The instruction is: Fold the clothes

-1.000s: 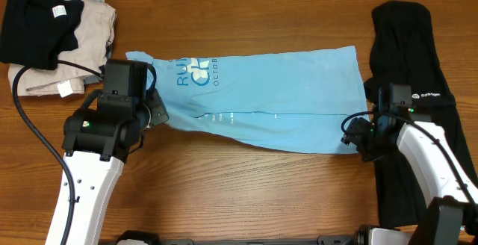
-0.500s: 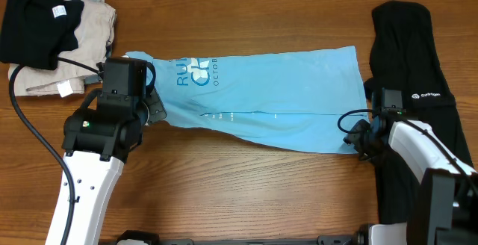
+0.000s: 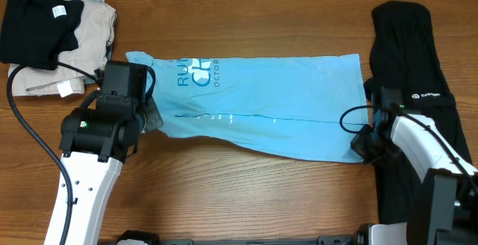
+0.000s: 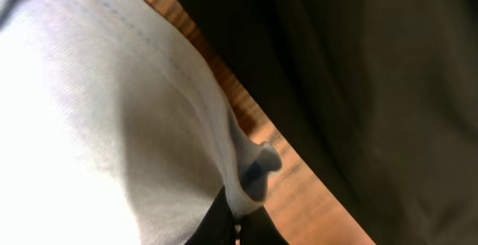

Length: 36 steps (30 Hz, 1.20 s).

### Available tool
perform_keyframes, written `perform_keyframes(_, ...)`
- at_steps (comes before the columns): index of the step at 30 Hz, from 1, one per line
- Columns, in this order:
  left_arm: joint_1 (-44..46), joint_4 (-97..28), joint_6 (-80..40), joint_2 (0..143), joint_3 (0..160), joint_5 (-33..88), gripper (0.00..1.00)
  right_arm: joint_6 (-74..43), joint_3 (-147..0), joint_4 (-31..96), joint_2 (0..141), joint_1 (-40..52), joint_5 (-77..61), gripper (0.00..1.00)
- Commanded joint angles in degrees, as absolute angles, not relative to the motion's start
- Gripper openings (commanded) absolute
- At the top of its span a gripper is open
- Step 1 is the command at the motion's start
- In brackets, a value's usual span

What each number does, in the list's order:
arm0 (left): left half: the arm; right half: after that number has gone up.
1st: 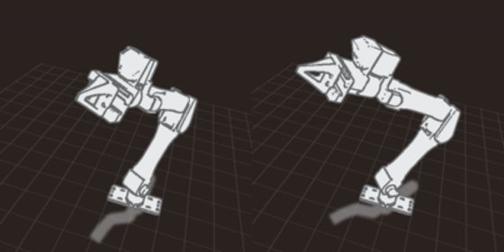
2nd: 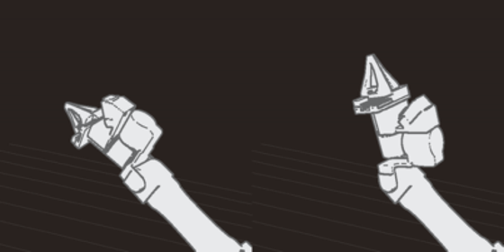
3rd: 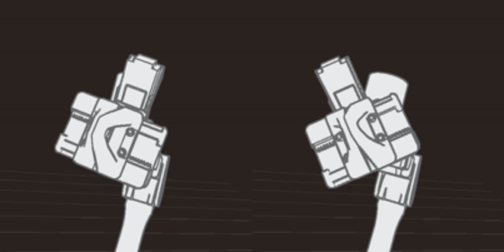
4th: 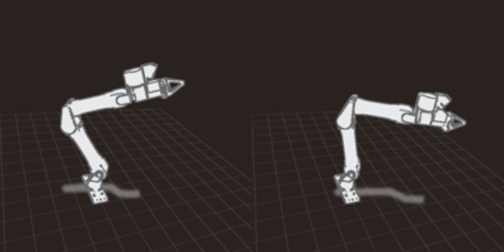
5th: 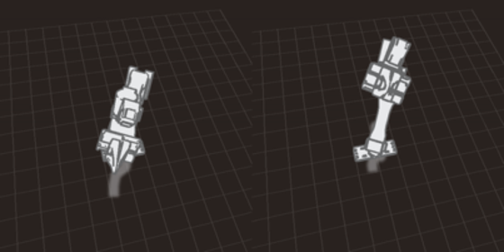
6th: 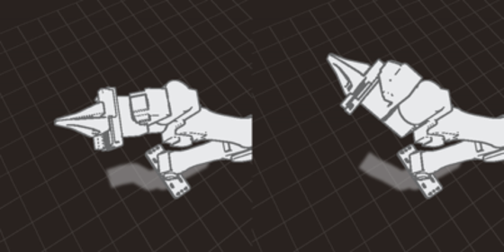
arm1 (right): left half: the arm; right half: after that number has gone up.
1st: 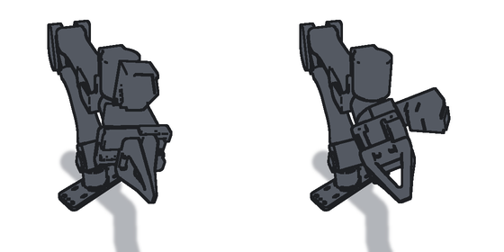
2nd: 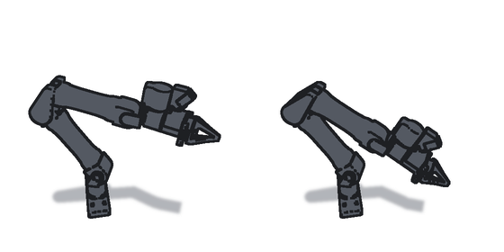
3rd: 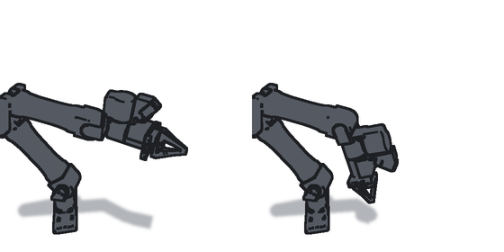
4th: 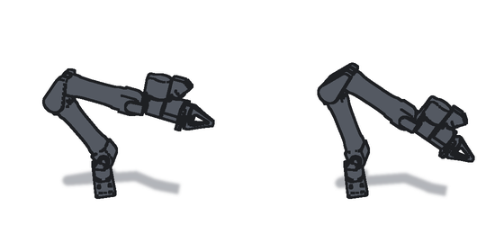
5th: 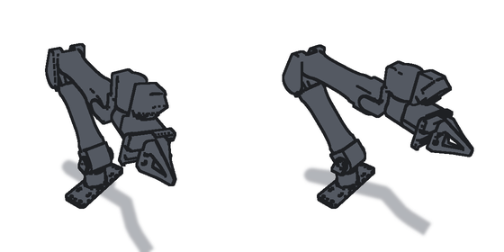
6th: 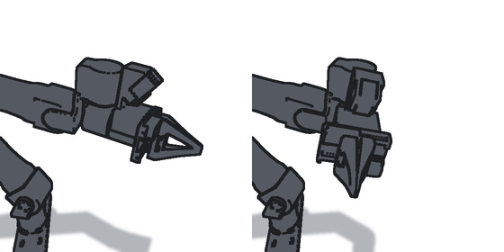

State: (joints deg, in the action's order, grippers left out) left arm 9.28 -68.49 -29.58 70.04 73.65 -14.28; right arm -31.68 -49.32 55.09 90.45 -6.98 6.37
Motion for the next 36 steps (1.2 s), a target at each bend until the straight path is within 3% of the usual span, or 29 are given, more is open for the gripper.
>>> perform_keyframes(1,8.8,-73.1,-32.7,69.6,75.1,-17.8,0.04,-31.0,-53.7,57.9,85.6,-6.8,7.5,0.04)
perform_keyframes(9,7.8,-70.7,-33.4,69.7,75.1,-21.5,0.04,-26.7,-58.4,56.1,82.3,-6.8,4.3,0.04)
perform_keyframes(23,7.8,-54.8,-33.0,80.3,75.0,-26.5,0.04,-25.2,-59.8,27.3,83.9,-6.7,-1.3,0.04)
perform_keyframes(36,7.8,-35.8,-33.0,95.1,75.0,-28.9,0.04,-25.2,-59.8,13.0,94.7,-6.7,-3.1,0.04)
